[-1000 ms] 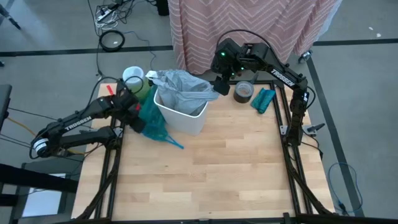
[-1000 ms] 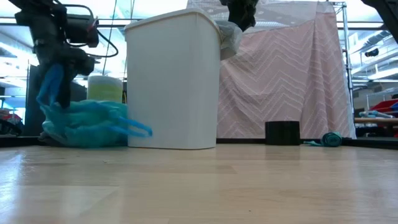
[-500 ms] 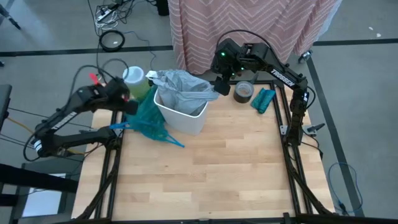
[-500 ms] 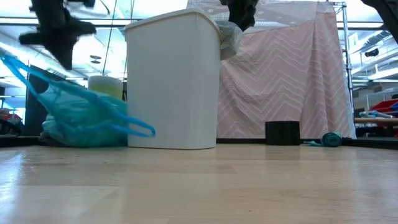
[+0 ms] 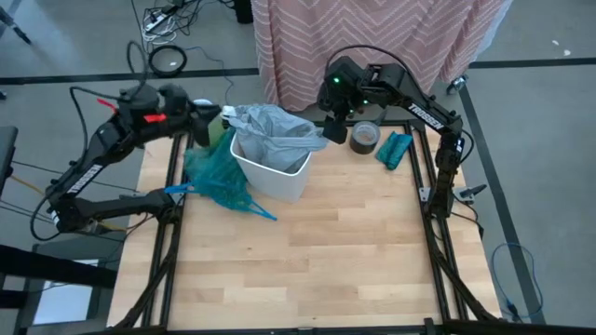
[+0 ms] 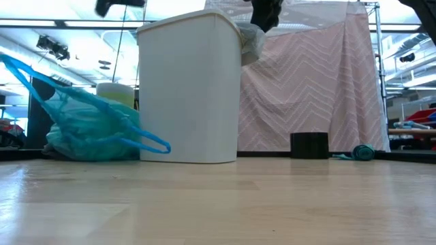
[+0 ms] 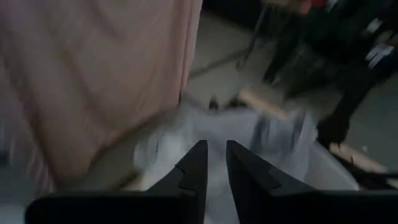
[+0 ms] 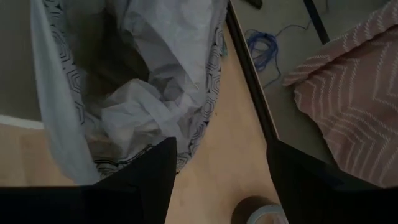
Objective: Place trash/remove bag and relplace
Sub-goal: Insert the gray trash bag into the trash bin
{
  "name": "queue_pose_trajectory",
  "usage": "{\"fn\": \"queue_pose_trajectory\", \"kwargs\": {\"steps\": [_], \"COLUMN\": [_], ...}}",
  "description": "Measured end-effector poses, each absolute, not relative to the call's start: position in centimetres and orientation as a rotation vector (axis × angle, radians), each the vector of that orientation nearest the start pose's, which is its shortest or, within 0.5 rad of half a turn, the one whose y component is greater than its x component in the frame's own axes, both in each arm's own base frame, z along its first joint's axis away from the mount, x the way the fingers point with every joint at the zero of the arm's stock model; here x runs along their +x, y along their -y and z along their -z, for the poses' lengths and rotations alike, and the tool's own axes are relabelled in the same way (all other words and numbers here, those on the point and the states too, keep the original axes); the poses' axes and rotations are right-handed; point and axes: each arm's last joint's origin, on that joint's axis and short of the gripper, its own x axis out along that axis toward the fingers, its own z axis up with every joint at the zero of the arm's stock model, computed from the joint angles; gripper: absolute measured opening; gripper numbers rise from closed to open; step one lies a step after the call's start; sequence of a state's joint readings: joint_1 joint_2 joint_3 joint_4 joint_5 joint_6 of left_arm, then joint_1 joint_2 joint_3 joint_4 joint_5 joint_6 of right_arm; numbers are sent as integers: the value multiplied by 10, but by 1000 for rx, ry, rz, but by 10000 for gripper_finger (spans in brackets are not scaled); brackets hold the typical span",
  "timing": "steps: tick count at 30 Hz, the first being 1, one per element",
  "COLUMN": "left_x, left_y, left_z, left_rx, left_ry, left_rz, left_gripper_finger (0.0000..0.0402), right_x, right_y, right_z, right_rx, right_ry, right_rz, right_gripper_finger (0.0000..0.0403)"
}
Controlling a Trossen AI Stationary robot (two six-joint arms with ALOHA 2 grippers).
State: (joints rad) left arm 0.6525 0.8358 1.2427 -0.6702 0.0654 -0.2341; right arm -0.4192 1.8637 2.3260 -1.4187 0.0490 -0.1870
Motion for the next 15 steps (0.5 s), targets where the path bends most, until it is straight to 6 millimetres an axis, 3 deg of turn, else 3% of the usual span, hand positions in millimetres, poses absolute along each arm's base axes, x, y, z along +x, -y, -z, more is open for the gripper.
{"fn": "queue_pose_trajectory", "kwargs": {"steps": [4,8,12,15], "left_x": [121,138,160,176], "left_y": [-89,-93,-103,-113], "left_z": [-444,-452,-439,-425], "left_rx": [-159,-65,-111,-162], "left_ry": [-25,42,-38,-108], "left_rz": [-566,-312,-96,-34], "left_gripper_finger": [78,80,80,80], "right_x": [311,306,307,312], "right_y": [141,125,108,95], "right_z": [-443,-461,-475,-476], "right_rx": [33,41,19,-3], "right_ry": [-962,-837,-731,-709], "right_rz": [316,197,118,75], "right_gripper_finger": [243,244,242,244]}}
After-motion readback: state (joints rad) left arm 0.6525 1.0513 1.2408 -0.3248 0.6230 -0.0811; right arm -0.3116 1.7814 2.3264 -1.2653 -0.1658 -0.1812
